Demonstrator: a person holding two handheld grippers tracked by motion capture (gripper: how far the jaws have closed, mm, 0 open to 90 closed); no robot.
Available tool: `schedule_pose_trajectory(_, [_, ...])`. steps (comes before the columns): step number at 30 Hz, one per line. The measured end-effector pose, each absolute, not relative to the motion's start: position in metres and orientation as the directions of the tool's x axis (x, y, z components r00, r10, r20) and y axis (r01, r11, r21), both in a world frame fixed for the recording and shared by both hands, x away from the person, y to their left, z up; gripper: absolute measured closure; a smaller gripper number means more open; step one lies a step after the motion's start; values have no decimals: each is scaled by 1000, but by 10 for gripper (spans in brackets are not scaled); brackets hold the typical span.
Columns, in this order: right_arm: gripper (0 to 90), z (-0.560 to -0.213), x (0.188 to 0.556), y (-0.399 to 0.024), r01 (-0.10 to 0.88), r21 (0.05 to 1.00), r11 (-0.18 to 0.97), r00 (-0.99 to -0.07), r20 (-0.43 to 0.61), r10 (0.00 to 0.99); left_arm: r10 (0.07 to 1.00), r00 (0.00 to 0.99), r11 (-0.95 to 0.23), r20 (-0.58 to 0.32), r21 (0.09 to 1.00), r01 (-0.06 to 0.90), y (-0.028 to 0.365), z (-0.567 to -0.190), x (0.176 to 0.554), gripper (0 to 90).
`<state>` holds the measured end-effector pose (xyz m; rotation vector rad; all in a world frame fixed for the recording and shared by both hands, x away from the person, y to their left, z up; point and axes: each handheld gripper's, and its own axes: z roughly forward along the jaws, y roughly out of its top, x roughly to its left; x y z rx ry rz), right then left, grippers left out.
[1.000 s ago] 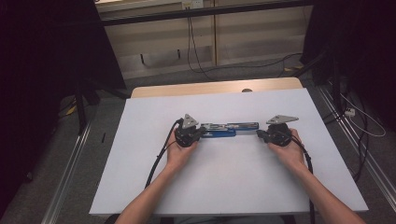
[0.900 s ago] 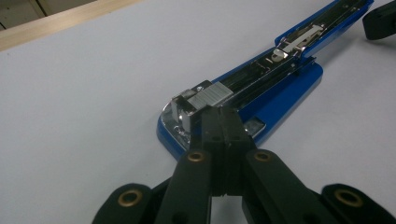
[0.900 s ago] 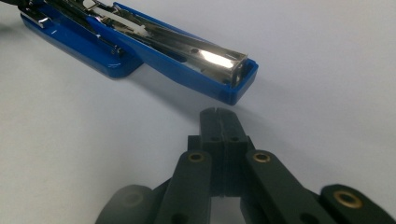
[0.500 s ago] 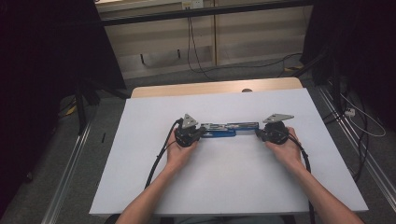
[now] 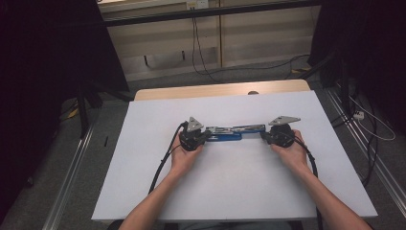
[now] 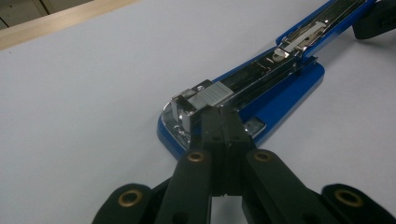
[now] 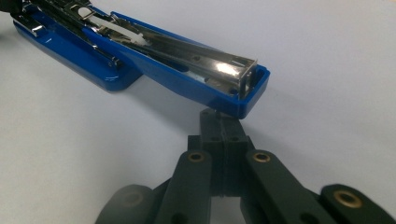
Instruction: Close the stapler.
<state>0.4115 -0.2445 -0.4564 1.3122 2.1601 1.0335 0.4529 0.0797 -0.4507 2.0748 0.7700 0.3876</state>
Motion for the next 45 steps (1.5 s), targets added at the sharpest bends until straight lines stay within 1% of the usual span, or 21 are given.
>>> schedule_pose_trajectory(1, [900, -456, 412, -244, 576, 767, 282, -475, 33, 880, 651, 759, -426, -17, 819, 384, 79, -451, 453, 900])
schedule_pose_trajectory(5, [900, -456, 411, -244, 575, 772, 272, -471, 40, 881, 650, 760, -439, 1, 816, 375, 80, -451, 453, 900])
schedule_pose_trajectory(13, [900, -455, 411, -244, 562, 789, 249, -471, 57, 880, 654, 757, -432, -6, 818, 379, 78, -451, 452, 900])
schedule_pose_trajectory(20, [900, -453, 411, -243, 537, 812, 230, -480, 70, 874, 650, 760, -444, 7, 815, 372, 80, -450, 452, 900])
schedule_pose_trajectory(27, [900, -453, 410, -242, 530, 818, 225, -484, 74, 872, 649, 761, -438, -7, 815, 380, 80, -450, 452, 900])
schedule_pose_trajectory(29, [900, -452, 410, -242, 527, 821, 221, -484, 76, 872, 648, 761, -443, 1, 814, 376, 81, -450, 453, 900])
schedule_pose_trajectory(35, [900, -450, 409, -243, 512, 835, 201, -486, 89, 869, 654, 756, -424, -19, 819, 387, 81, -451, 453, 900])
schedule_pose_trajectory(36, [895, -450, 409, -243, 511, 838, 193, -484, 95, 870, 652, 758, -438, 3, 818, 374, 81, -450, 453, 900])
schedule_pose_trajectory(38, [891, -450, 409, -242, 509, 840, 186, -487, 103, 868, 654, 756, -440, 8, 817, 372, 80, -450, 452, 900])
schedule_pose_trajectory(41, [878, -449, 408, -241, 500, 848, 174, -490, 112, 864, 652, 758, -440, 2, 816, 375, 81, -450, 453, 900])
schedule_pose_trajectory(43, [847, -448, 408, -242, 497, 853, 156, -484, 123, 867, 653, 757, -439, -3, 814, 381, 82, -450, 453, 898])
schedule_pose_trajectory(45, [837, -448, 408, -242, 498, 857, 131, -474, 143, 869, 654, 756, -427, -25, 813, 396, 83, -450, 451, 889])
